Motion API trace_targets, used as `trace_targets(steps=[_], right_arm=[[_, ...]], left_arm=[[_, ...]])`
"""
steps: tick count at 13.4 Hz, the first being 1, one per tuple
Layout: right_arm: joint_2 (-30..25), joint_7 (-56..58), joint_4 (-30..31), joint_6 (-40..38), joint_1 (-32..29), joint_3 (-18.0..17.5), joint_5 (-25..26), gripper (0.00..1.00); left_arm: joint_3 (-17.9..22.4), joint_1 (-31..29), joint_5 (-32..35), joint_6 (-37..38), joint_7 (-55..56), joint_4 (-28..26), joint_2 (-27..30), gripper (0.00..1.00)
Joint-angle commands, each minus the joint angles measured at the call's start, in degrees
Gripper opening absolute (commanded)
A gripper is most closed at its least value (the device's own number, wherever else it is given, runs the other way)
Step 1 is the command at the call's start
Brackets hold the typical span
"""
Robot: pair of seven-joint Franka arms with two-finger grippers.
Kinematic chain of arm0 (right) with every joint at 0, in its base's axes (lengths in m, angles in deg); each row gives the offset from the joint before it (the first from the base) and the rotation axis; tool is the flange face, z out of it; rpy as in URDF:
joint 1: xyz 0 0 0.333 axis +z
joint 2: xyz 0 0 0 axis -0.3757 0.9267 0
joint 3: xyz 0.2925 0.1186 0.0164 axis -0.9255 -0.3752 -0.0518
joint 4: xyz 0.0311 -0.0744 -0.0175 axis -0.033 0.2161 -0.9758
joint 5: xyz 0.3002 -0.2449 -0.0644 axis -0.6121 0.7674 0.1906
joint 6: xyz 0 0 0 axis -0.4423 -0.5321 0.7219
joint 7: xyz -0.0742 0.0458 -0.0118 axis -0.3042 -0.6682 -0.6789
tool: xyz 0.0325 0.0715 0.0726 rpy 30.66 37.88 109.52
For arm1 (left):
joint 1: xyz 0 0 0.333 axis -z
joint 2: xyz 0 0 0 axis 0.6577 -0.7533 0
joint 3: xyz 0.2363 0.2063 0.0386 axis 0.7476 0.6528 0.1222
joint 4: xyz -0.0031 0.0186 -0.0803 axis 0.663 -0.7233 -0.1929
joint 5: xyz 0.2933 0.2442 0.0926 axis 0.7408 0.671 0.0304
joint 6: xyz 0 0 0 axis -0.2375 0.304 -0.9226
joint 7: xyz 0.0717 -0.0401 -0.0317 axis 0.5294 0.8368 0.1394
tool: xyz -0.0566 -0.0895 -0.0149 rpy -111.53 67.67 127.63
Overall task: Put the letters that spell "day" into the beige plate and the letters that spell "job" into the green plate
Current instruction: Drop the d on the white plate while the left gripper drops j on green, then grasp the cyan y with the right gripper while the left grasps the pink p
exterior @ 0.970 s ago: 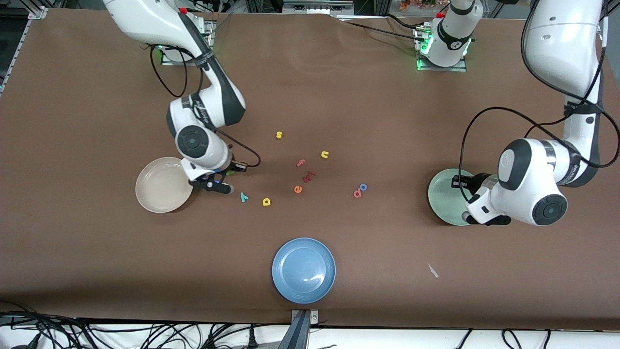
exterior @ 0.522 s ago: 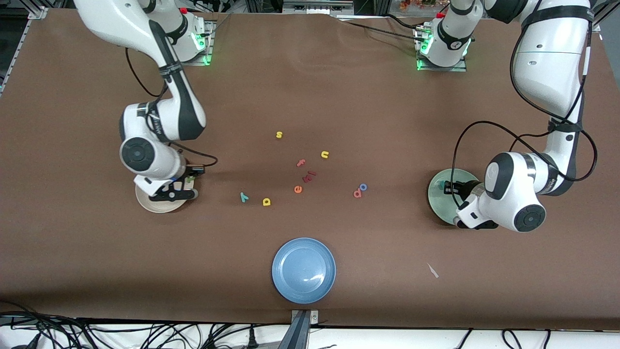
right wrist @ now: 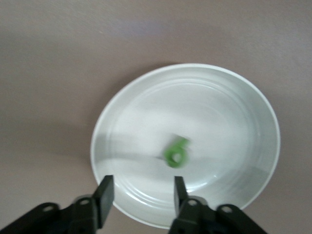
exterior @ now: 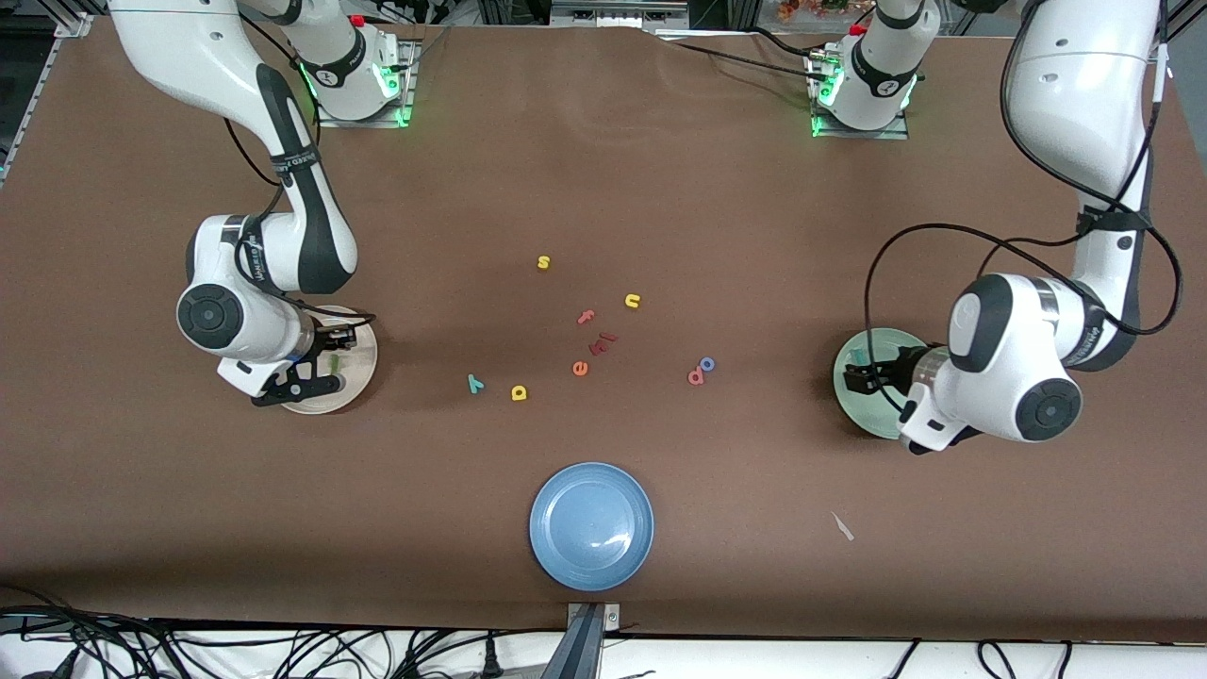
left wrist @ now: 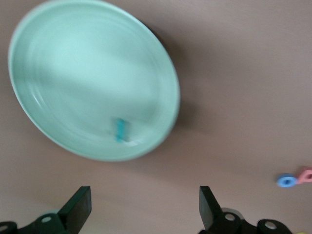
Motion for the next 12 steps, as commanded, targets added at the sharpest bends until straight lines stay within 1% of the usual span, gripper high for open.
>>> trace_targets(steps=[1, 2, 4, 5, 6, 8, 10, 12], right_arm=[[-0.2, -3.7, -2.4, -1.7, 1.0, -1.8, -2.0, 1.0], [-0.1, -5.7, -2.9, -1.7, 1.2, -2.7, -2.0, 1.0], [1.2, -8.3, -5.0, -1.3, 1.5, -4.9, -2.0, 1.0], [2.0, -8.2, -5.8, -0.8, 1.5, -5.8, -1.9, 1.0], [3.0, -8.3, -7.0, 0.3, 1.5, -6.6, -1.9, 1.0], [4.6, -8.4, -8.3, 2.8, 1.5, -8.1, -2.0, 1.0], [5.8, -8.5, -8.4, 6.5, 1.5, -9.7, -2.2, 1.0], [7.3, -8.5, -8.5, 10.0, 1.5, -11.6, -2.2, 1.0]], left_arm=[[-0.6, 4.5, -0.4, -2.1, 22.0, -0.2, 0.7, 1.0], [-0.9, 5.4, -0.4, -3.8, 27.1, -0.5, 0.7, 1.0], [-0.9, 8.2, -1.2, -4.7, 31.5, -1.0, 0.1, 1.0], [-0.9, 8.7, -1.3, -7.1, 35.5, -1.4, -0.6, 0.99], [-0.9, 10.5, -1.3, -10.7, 41.6, -2.1, -1.2, 0.98], [-0.9, 13.0, -1.2, -17.9, 50.8, -5.1, -1.2, 0.96], [-0.8, 15.5, -1.0, -21.9, 57.8, -5.0, -1.9, 0.96], [-0.8, 17.9, -0.6, -25.3, 62.3, -4.7, -2.5, 0.94]])
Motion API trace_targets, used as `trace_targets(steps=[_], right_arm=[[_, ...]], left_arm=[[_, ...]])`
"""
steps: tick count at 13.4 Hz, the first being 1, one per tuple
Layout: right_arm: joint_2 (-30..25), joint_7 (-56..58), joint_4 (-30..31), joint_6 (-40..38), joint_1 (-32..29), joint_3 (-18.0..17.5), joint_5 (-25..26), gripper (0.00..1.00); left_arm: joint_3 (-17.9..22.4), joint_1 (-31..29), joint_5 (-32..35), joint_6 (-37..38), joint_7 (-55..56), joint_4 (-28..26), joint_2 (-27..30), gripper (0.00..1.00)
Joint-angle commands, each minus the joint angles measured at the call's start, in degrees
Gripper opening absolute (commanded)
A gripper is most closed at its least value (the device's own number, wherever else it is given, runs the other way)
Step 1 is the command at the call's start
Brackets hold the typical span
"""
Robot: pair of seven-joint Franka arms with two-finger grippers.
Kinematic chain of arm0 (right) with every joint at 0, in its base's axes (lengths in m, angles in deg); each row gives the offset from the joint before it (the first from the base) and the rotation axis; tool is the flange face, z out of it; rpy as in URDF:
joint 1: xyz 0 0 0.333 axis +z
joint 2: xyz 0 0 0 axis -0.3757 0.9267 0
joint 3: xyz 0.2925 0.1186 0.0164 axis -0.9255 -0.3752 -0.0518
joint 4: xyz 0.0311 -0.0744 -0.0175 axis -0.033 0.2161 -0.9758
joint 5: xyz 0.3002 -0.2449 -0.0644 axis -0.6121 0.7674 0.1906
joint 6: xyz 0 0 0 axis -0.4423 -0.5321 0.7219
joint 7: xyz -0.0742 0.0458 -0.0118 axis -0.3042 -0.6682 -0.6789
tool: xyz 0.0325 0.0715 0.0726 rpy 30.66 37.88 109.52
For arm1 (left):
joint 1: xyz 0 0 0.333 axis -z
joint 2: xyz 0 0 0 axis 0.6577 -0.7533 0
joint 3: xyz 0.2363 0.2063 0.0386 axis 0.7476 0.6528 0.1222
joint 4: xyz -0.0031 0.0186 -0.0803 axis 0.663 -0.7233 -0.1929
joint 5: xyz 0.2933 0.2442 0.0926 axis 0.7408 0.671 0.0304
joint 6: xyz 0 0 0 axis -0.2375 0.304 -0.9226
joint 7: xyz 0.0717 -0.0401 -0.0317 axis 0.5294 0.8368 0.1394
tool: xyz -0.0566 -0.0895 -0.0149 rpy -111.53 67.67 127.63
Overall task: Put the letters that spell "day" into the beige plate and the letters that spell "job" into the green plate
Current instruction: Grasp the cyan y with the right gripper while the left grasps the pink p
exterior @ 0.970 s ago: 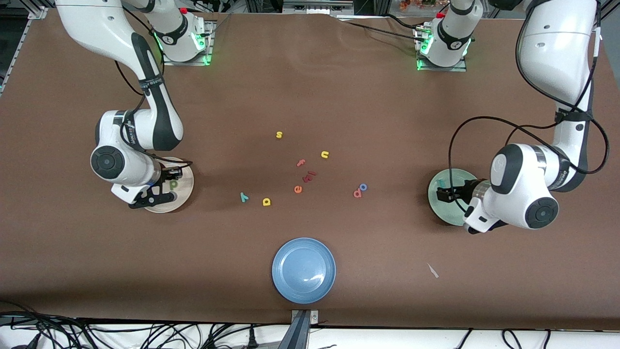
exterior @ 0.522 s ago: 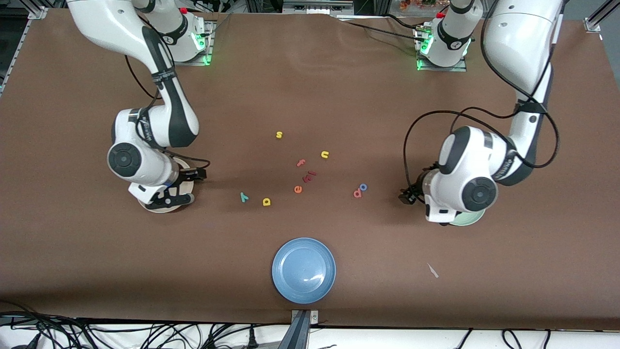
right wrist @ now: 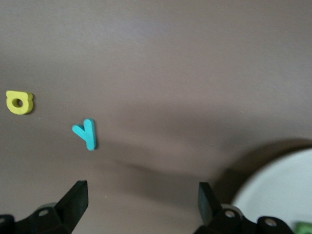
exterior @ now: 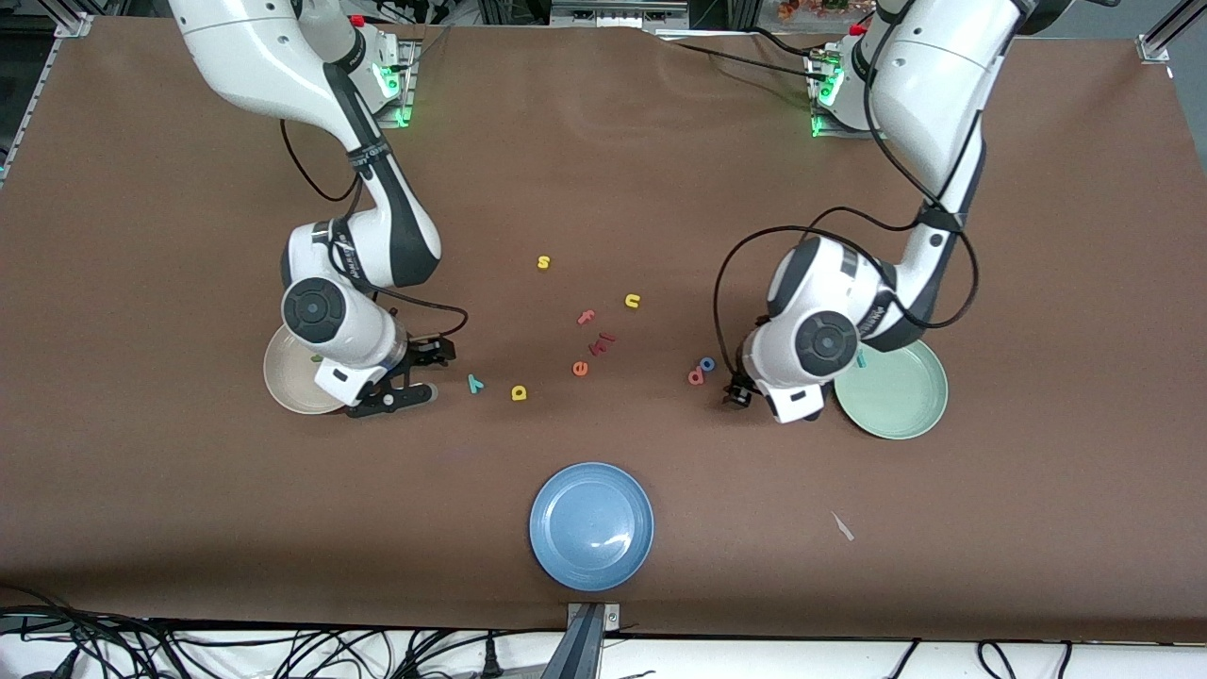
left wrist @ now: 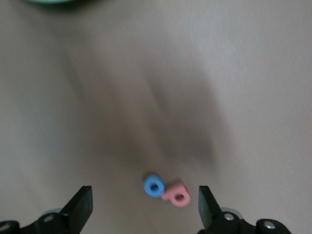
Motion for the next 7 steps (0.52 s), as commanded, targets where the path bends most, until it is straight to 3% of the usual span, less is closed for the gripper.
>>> trace_targets(steps=[1, 7], right_arm=[[2.3, -0.8, -1.6, 4.0, -0.1, -2.6, -1.0, 1.0], [5.8, -0.1, -1.6, 10.8, 2.1, -3.0, -0.1, 1.0]], left_arm=[[0.7, 3.2, -0.5, -4.2, 5.8, -0.1, -0.9, 0.94], [1.1, 5.4, -0.3, -7.0, 13.2, 2.0, -4.8, 0.94]])
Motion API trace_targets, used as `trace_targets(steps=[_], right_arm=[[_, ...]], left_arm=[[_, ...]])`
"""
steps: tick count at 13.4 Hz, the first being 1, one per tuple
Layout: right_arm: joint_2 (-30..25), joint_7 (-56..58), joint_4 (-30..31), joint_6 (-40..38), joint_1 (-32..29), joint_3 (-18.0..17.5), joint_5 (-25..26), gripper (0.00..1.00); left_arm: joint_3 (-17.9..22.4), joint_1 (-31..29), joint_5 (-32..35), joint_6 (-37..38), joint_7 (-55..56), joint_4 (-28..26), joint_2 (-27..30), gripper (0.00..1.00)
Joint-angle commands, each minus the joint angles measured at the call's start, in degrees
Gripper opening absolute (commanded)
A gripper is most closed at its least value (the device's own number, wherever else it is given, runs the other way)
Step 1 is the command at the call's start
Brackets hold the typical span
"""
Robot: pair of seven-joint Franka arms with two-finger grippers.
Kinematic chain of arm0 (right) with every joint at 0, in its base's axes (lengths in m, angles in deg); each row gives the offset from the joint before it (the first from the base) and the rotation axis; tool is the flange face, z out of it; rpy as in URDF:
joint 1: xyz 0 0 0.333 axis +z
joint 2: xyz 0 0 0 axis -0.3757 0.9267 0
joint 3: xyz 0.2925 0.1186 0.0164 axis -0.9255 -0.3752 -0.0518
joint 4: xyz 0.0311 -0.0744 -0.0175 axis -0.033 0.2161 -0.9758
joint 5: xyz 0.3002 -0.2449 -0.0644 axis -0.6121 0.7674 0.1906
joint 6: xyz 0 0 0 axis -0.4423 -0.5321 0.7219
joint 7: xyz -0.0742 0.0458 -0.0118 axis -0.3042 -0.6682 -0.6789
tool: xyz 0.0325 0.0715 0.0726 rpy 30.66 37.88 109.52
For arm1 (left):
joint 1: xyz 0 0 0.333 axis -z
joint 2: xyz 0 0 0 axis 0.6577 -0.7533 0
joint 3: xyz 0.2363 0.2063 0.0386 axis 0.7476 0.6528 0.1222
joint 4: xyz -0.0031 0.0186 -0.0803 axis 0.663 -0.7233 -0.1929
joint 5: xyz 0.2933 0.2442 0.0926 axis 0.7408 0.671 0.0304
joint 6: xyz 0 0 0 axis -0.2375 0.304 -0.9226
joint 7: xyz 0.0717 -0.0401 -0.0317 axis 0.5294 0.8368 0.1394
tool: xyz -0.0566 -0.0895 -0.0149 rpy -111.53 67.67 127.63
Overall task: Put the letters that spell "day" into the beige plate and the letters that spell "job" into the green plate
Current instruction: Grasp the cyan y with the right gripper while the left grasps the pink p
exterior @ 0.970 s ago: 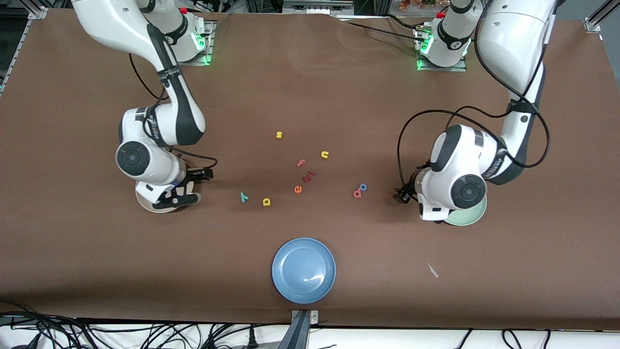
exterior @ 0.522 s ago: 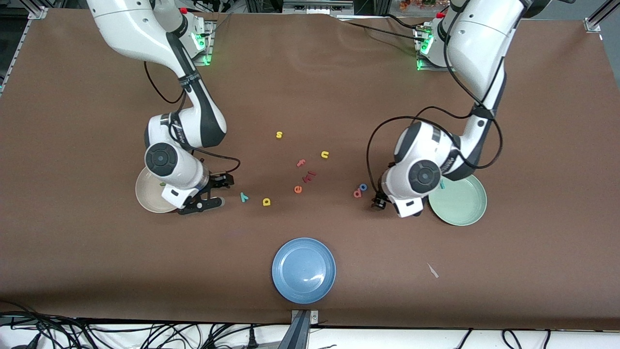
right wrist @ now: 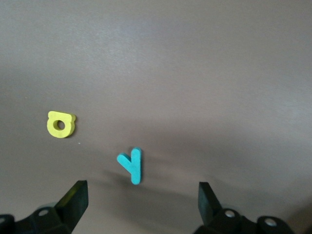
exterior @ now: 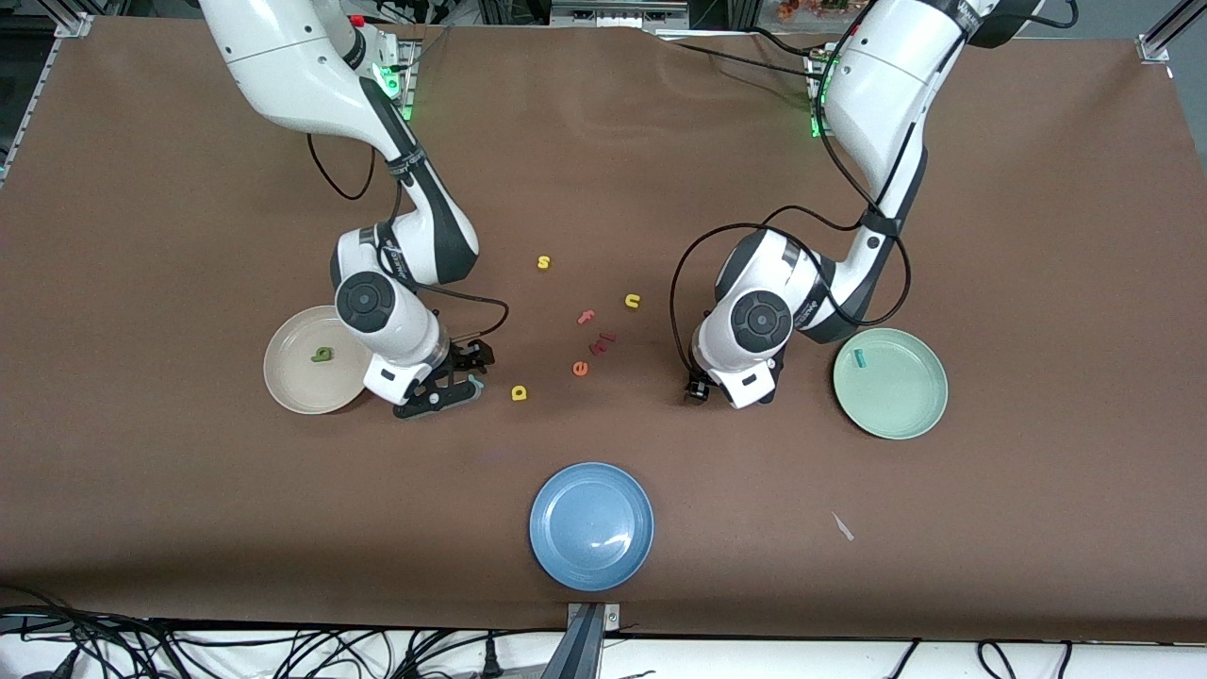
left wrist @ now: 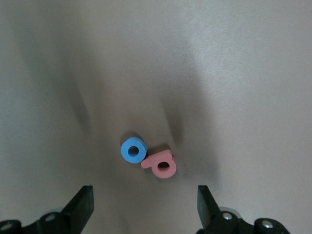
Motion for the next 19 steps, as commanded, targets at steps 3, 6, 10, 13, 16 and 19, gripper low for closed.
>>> trace_targets(steps=[3, 6, 10, 13, 16, 19], right_arm=[[3.3, 0.4, -1.5, 2.7, 1.2, 0.0, 0.9, 0.99], [4.3, 1.5, -2.8, 2.7, 1.2, 0.0, 1.0, 0.91], [4.6, 1.7, -3.5, 2.6, 1.1, 0.0, 1.0, 0.76], [6.1, 1.8, -4.7, 2.6, 1.1, 0.0, 1.0, 0.69], [6.0, 2.0, -4.8, 2.3, 1.1, 0.0, 0.7, 0.45], [6.0, 1.7, -4.7, 2.3, 1.0, 0.1, 0.3, 0.24]], left_arm=[[1.3, 2.2, 1.0, 0.0, 5.9, 2.7, -3.0, 0.94], [1.5, 2.2, 1.7, -0.1, 6.3, 2.8, -3.5, 0.87], [2.5, 2.2, 1.7, -3.4, 8.0, 3.7, -4.0, 0.83], [2.5, 2.3, 1.7, -3.4, 8.2, 3.7, -4.5, 0.83], [2.8, 2.5, 1.8, -4.1, 8.9, 3.7, -5.5, 0.83], [2.9, 2.6, 1.8, -4.1, 9.0, 3.8, -5.5, 0.78]])
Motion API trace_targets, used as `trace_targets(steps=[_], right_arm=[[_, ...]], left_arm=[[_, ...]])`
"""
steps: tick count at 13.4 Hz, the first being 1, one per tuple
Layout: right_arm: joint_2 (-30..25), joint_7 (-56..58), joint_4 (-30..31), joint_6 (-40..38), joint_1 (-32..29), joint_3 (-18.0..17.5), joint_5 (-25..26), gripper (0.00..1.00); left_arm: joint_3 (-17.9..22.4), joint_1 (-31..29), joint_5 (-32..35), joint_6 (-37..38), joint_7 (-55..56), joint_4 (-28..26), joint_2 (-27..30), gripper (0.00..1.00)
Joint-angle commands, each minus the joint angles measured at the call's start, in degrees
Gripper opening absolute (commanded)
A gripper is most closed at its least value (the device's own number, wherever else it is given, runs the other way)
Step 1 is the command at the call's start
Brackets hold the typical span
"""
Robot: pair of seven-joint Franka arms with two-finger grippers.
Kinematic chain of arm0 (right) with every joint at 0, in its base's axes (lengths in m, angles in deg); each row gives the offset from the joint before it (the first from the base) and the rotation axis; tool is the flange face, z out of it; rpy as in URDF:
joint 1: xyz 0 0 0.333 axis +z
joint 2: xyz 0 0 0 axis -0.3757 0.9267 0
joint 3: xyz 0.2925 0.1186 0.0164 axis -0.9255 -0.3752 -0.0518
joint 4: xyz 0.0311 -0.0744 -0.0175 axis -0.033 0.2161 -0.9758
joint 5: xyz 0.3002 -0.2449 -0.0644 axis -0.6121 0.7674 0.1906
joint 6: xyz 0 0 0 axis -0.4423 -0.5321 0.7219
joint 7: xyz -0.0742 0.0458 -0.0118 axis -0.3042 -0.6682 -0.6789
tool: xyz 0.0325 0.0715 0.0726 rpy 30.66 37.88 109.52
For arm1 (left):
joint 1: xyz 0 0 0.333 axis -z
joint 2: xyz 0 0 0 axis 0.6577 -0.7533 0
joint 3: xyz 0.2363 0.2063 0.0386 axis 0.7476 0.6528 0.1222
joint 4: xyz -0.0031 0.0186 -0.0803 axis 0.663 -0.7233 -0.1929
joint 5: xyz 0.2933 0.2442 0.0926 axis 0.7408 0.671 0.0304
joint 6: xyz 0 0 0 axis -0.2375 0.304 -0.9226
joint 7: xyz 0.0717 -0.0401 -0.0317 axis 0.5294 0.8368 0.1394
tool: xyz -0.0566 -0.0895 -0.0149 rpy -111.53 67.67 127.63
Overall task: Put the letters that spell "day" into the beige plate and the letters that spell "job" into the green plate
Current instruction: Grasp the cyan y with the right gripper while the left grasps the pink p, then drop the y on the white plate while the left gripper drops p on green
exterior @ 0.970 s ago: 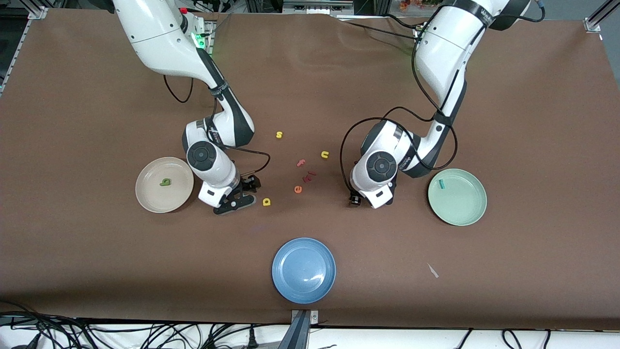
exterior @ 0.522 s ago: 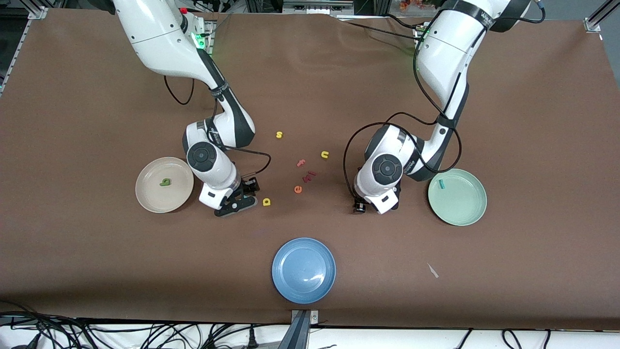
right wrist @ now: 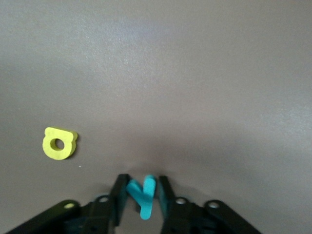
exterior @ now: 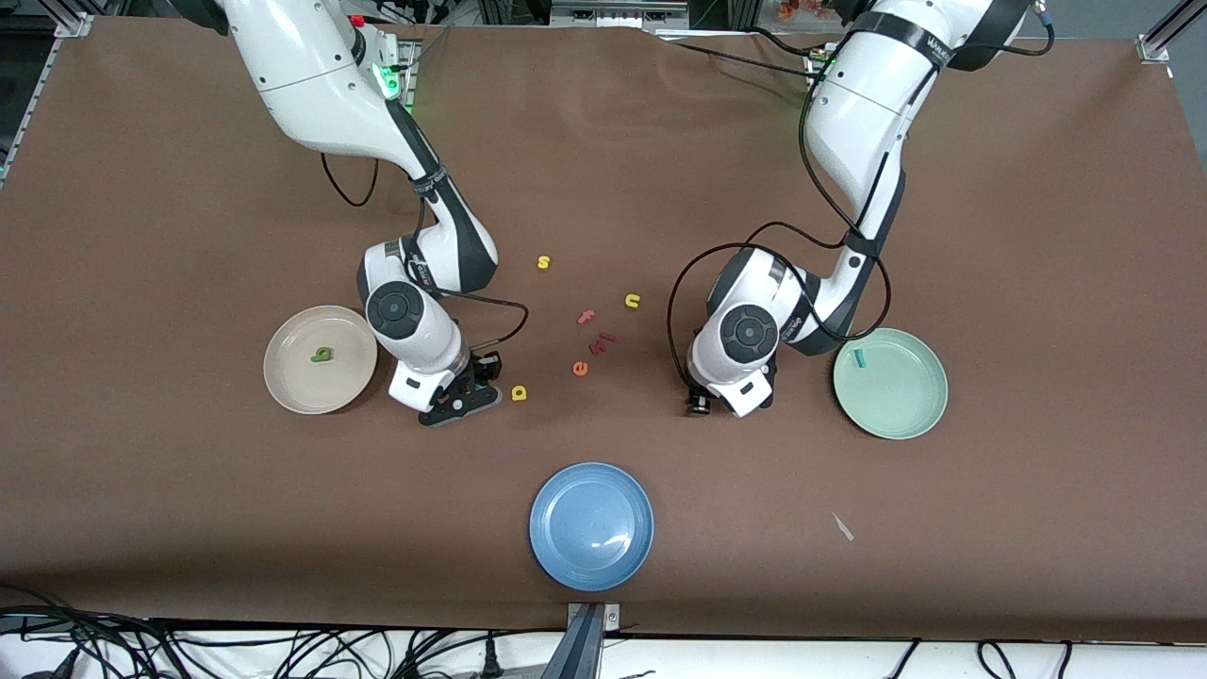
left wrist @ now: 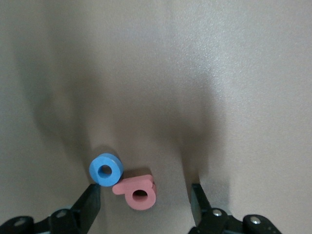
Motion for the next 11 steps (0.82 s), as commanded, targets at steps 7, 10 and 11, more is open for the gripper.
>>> trace_targets(steps=[7, 10, 11], right_arm=[[0.4, 0.2, -7.3, -10.6, -1.6, 0.5, -0.5, 0.04], [-2.3, 3.0, -6.1, -15.6, -2.7, 3.9, -0.3, 0.02], [-3.2, 3.8, -5.0, -16.1, -2.7, 4.8, -0.3, 0.02]], left_arm=[[0.6, 0.7, 1.9, 0.1, 1.5, 1.5, -1.0, 0.32], [0.6, 0.0, 3.0, 0.5, 0.1, 1.5, 0.8, 0.23], [0.6, -0.9, 2.9, 1.1, -2.7, 1.5, 2.4, 0.21]])
